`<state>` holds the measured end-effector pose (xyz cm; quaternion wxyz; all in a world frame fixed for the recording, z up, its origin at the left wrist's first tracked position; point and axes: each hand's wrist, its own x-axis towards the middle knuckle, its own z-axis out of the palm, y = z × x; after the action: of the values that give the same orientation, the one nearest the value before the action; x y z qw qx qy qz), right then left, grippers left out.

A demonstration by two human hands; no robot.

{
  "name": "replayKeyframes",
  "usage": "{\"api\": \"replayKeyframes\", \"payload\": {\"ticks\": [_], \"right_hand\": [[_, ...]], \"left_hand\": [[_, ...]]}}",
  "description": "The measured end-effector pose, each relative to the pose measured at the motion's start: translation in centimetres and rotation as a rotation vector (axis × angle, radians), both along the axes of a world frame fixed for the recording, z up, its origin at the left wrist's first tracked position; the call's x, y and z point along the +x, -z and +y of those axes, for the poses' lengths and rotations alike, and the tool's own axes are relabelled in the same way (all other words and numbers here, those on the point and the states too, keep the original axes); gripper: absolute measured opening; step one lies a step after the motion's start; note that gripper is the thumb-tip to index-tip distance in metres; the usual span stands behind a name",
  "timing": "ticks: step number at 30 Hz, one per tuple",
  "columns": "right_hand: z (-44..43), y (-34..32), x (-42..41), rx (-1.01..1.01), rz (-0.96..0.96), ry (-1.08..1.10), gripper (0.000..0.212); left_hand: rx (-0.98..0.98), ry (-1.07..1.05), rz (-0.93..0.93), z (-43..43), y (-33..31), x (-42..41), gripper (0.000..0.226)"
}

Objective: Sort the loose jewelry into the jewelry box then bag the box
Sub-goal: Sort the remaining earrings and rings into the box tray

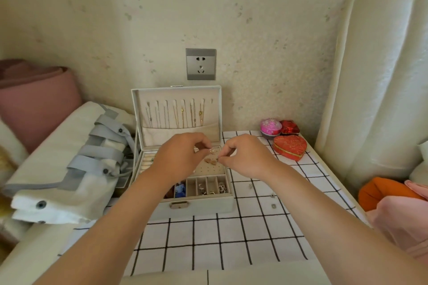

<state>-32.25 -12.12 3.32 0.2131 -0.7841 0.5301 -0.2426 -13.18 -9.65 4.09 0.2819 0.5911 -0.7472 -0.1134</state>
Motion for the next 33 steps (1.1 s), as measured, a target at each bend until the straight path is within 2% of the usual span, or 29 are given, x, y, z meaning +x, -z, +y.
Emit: {"api": "replayKeyframes", "payload": {"ticks": [7, 18, 21, 27, 33], "right_hand": [[-0.1, -0.3, 4.2, -0.085, 0.212, -0.089, 0.008], [-1.3, -0.4, 6.7, 0.0, 0.365, -0.192, 0.017], [-1.6, -0.5, 6.6, 0.022, 0.229, -0.15, 0.022], [-1.3, -1.8, 7.6, 0.02, -0.311, -0.139, 0.023], [-0.8, -2.7, 9.3, 0.058, -0.493, -0.183, 0.015]], "left_hand": [[0.052, -0.06, 0.102, 0.3, 0.4, 5.0, 0.014], [0.041, -0.089, 0.252, 0.1, -0.1, 9.0, 0.013], [0.042, -0.083, 0.341, 0.1, -0.5, 9.5, 0.01], [0.089, -0.066, 0.57, 0.1, -0.8, 8.6, 0.007], [0.13, -0.07, 0.759, 0.6, -1.1, 7.8, 0.002]]}}
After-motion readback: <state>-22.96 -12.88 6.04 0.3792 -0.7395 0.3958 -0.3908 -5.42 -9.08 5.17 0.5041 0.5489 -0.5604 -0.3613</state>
